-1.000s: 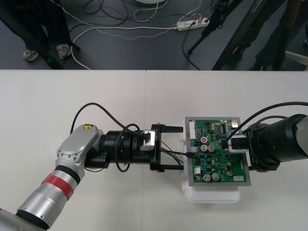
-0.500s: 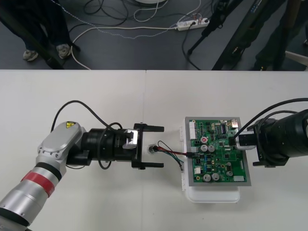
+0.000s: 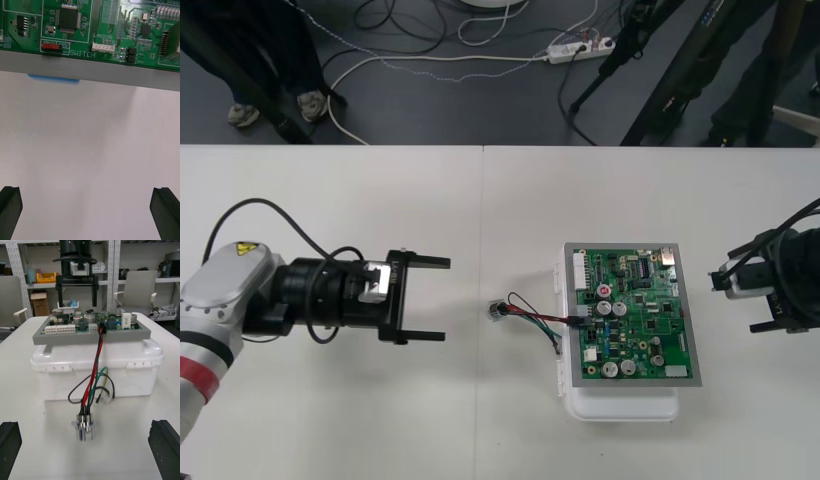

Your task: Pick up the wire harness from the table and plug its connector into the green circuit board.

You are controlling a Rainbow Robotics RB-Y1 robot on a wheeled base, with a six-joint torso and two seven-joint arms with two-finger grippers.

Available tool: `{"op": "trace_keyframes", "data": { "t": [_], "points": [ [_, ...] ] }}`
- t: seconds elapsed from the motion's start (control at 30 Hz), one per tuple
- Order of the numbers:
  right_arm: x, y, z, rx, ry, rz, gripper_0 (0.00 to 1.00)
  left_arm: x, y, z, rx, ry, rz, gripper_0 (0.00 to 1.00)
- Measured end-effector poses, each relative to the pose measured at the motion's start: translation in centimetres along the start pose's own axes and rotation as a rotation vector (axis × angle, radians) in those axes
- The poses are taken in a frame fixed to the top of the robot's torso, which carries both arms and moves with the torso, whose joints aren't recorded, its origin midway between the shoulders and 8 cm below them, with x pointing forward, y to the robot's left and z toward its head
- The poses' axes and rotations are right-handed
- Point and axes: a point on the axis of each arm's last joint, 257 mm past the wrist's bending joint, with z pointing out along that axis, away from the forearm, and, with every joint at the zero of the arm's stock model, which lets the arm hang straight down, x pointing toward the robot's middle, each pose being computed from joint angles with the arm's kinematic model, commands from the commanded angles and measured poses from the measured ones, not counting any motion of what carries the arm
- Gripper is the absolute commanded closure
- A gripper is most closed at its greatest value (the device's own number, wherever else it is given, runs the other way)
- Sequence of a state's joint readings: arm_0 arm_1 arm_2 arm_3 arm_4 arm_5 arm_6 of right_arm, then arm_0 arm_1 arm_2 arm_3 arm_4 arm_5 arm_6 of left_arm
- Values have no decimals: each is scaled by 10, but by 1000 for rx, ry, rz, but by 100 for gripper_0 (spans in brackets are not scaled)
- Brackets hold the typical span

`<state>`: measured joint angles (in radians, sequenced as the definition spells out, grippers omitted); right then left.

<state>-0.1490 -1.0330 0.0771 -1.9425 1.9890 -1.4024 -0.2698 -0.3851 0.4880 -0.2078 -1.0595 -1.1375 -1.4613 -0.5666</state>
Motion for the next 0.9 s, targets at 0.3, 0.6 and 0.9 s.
{"op": "trace_keyframes", "data": {
  "t": [0.3,0.6,0.9],
  "points": [
    [-1,-12,-25,17,-118,-23,0,14,2,-66,-35,100,9,0],
    [-23,-11,-50,5,-343,-10,0,12,-9,-123,-34,208,61,0],
    [-31,-11,-74,0,-467,-5,0,1,-19,-171,-23,307,111,0]
  ]
}}
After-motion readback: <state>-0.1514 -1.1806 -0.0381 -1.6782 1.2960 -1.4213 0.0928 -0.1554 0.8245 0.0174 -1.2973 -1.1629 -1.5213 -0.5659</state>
